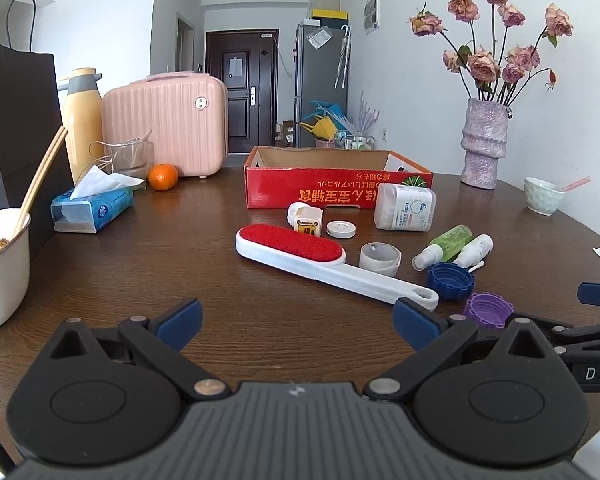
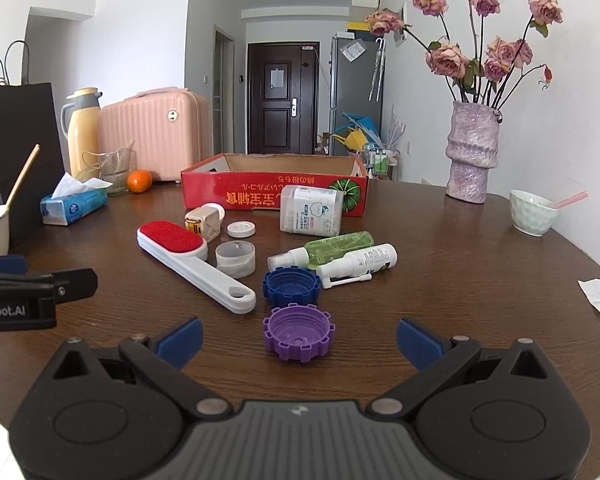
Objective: Organize rigid objects
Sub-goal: 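Grasp the purple bottle cap with the right gripper while the left gripper approaches the lint brush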
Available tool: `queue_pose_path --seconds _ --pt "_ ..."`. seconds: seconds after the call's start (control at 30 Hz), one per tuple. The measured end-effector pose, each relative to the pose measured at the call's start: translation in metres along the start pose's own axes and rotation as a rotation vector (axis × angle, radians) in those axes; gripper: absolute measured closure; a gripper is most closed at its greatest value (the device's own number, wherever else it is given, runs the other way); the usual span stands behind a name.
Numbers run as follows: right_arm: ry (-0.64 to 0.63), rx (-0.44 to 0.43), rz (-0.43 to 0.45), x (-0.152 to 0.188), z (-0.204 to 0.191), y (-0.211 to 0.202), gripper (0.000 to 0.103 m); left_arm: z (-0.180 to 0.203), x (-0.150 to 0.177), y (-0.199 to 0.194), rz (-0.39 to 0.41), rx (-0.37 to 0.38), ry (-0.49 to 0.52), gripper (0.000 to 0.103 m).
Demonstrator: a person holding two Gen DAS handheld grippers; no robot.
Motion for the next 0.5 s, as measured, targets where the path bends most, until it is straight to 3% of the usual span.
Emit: queue_pose_path --seconds 0.5 --pt "-0.031 -0.011 -0.09 -0.004 0.007 0.059 0.006 -0.002 -0.003 0.049 -0.068 -0.002 0.002 0.0"
Point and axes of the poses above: each gripper's, at about its wrist camera, not at the fingertips, and y roughly the way its jaws point, z to its right, x to its underside, the point moved 9 cm from there along y, roughly the way its jaws point, and after that the axes turned 6 degrees about y, right-handed, at the moved point
